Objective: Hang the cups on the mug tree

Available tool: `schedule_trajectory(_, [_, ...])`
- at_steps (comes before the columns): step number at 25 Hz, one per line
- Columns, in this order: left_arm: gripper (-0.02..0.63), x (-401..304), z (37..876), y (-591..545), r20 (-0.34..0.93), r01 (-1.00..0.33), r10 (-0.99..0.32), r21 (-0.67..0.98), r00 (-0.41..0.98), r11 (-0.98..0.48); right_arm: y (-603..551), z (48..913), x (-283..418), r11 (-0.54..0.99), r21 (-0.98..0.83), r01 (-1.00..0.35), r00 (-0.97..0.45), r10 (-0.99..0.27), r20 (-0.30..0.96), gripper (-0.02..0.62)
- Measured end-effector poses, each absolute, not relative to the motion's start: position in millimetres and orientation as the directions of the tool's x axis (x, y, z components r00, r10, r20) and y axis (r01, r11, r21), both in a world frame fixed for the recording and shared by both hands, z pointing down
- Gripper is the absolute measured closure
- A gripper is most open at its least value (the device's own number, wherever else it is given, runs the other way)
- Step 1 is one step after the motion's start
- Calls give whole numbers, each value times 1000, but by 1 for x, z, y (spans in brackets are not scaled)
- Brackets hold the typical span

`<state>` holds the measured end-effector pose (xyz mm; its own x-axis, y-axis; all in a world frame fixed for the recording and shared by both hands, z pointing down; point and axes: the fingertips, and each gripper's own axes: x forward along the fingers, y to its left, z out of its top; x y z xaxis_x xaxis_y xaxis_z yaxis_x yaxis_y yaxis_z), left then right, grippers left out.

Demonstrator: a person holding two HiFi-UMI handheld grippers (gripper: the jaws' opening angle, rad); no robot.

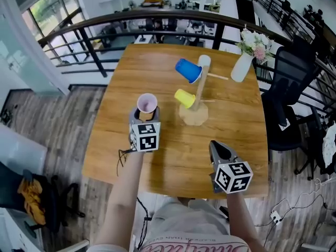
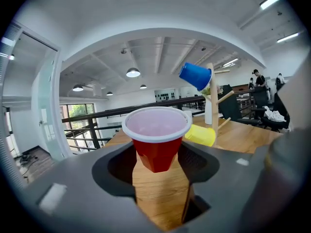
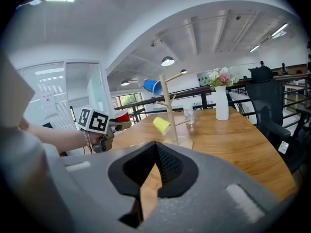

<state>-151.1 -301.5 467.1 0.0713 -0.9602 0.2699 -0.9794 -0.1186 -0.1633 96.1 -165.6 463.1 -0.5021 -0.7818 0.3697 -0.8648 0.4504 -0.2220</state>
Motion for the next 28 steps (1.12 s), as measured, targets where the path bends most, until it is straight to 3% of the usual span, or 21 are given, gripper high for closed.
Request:
schedule_trajectory(12, [325,-78,416,-261,246,-973,-958,-139,144,-182,-183,437,128,460,-266,-847,-524,-807,272,594])
schedule_trajectory(19, [325,-40,399,-250,260,-975,-942,-12,213,-224,-195,424,149,441,-269,-856,-502,-833,234,594])
schedule_trajectory(28, [325,40,362,-246,211,-880,-857,183,470,-438,-206,417,178,394,-284,-874,-458,-864,208,594])
